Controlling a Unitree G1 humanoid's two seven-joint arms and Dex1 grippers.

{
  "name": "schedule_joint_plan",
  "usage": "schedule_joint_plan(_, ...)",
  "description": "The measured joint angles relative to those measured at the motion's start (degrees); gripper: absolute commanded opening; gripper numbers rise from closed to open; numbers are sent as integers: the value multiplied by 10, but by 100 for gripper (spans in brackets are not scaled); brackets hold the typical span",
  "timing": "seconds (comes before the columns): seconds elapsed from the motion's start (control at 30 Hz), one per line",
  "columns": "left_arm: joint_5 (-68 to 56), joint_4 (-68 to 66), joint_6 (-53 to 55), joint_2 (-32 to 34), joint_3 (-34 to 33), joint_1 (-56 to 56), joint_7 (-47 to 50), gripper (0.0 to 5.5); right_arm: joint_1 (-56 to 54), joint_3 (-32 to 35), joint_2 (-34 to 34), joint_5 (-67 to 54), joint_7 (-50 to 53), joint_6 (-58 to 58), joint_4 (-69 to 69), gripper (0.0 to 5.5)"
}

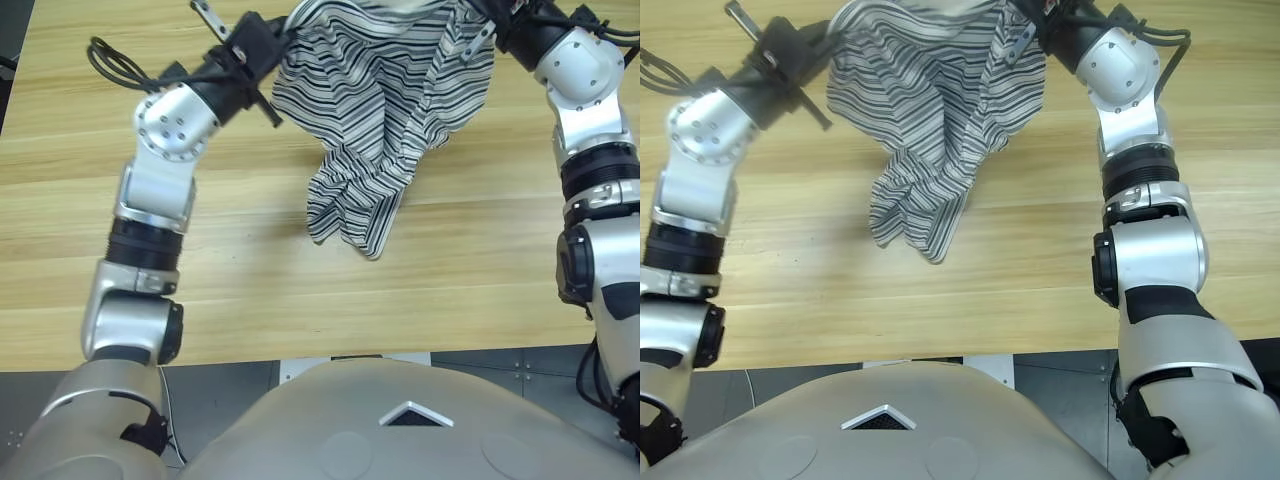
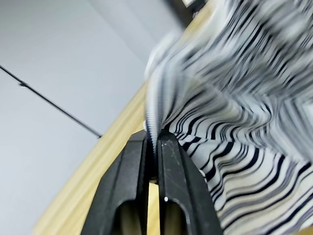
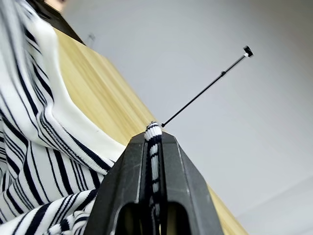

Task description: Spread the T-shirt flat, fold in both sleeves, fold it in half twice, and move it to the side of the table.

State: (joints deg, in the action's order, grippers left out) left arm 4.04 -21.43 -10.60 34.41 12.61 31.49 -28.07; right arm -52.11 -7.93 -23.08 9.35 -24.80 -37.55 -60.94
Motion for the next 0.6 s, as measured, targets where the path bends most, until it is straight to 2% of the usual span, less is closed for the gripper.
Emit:
schedule_joint_plan(0.13, 102, -243, -105, 27, 25, 150, 60, 11, -33, -1, -5, 18, 22, 11, -54, 10)
schedule_joint_plan(0.27, 283, -455, -139, 26, 128, 348, 222, 11, -122, -30, -15, 82, 65, 70, -119, 10)
schedule_joint_plan(0.43, 428, -549, -81, 9, 228, 488, 340, 11, -237, -48, -13, 130, 114, 168, -158, 10)
schedule_joint_plan(0.6, 492, -572, -26, 3, 266, 562, 385, 11, -300, -46, -3, 153, 166, 231, -170, 10)
